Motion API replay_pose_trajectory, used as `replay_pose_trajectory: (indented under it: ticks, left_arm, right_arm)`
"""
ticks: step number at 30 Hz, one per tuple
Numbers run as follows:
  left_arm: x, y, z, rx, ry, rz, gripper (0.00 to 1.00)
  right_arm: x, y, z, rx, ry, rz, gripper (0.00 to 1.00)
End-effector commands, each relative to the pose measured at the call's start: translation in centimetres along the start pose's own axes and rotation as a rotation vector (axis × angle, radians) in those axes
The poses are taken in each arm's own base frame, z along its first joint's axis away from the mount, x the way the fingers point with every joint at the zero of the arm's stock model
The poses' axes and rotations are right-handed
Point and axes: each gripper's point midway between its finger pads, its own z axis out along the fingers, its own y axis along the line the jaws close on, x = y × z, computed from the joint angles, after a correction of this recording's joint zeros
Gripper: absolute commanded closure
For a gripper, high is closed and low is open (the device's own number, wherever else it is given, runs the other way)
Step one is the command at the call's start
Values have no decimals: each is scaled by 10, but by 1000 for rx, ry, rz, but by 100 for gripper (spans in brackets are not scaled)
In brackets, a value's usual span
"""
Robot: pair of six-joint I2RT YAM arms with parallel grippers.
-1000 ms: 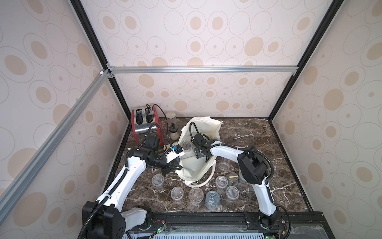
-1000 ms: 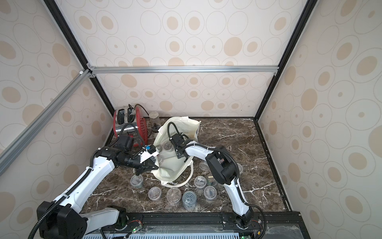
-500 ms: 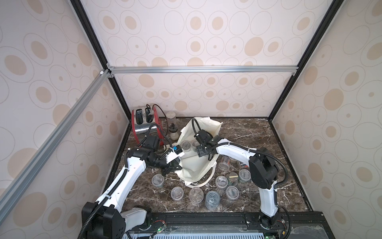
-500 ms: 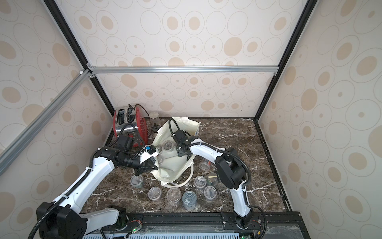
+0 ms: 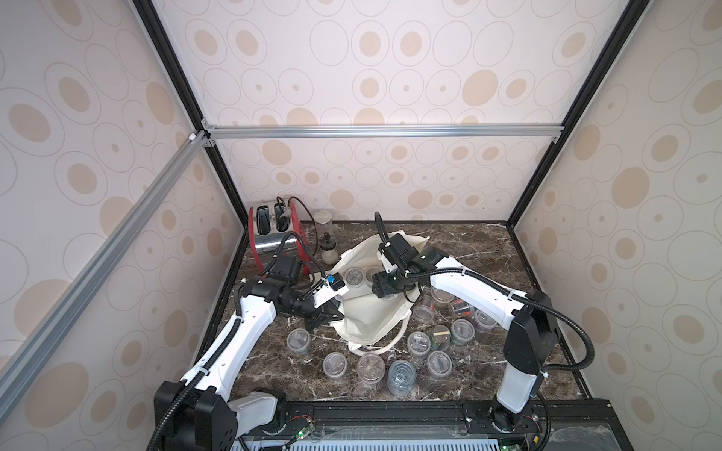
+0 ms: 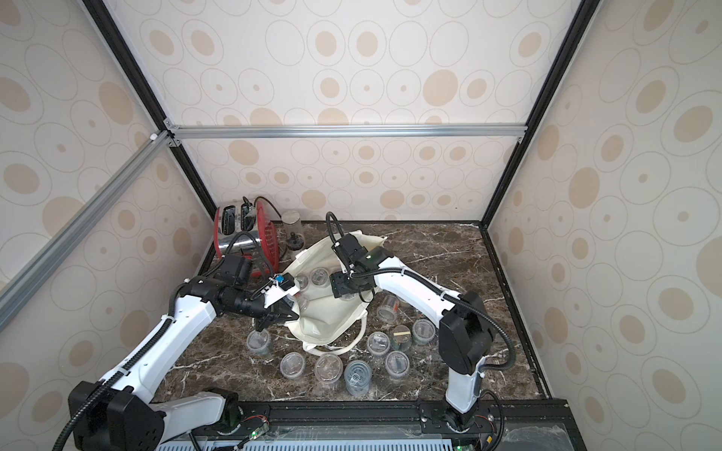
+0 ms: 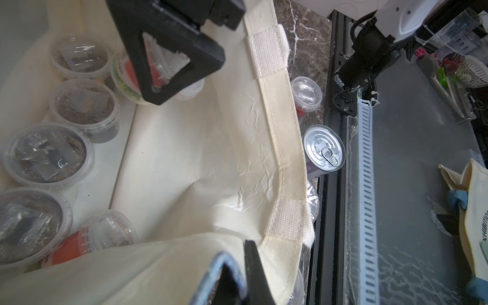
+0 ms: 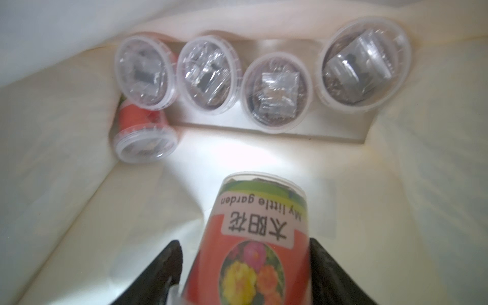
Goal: Take out the seed jars from the canvas bag
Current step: Pick up the seed jar from the canvas bag, then place the seed jar at the center of the board.
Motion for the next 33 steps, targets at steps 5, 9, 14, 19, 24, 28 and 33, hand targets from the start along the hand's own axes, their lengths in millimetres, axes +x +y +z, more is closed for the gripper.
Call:
replay_pose_trajectory:
  ticks: [5, 9, 14, 19, 24, 28, 33]
  left_arm:
    - [-14, 14, -6, -50, 9, 26, 100]
    - [-17, 21, -5, -55, 18, 12, 100]
    - [-17, 25, -5, -63, 34, 6, 100]
    - [-13, 24, -4, -49, 48, 1, 100]
    - [-16, 23, -5, -43, 45, 2, 100]
    - [-16, 20, -4, -31, 33, 6, 100]
    - [-11, 11, -5, -21, 32, 28, 100]
  right_arm:
    - [43, 25, -99, -200, 65, 50, 27]
    - [72, 0, -129, -206, 94, 169, 27]
    - [134, -49, -148, -70, 183, 294, 26]
    - [191, -78, -139, 10, 245, 486, 27]
    - [227, -106, -119, 150, 294, 615, 28]
    - [227, -129, -102, 243, 233, 651, 28]
    - [235, -144, -68, 255, 220, 728, 28]
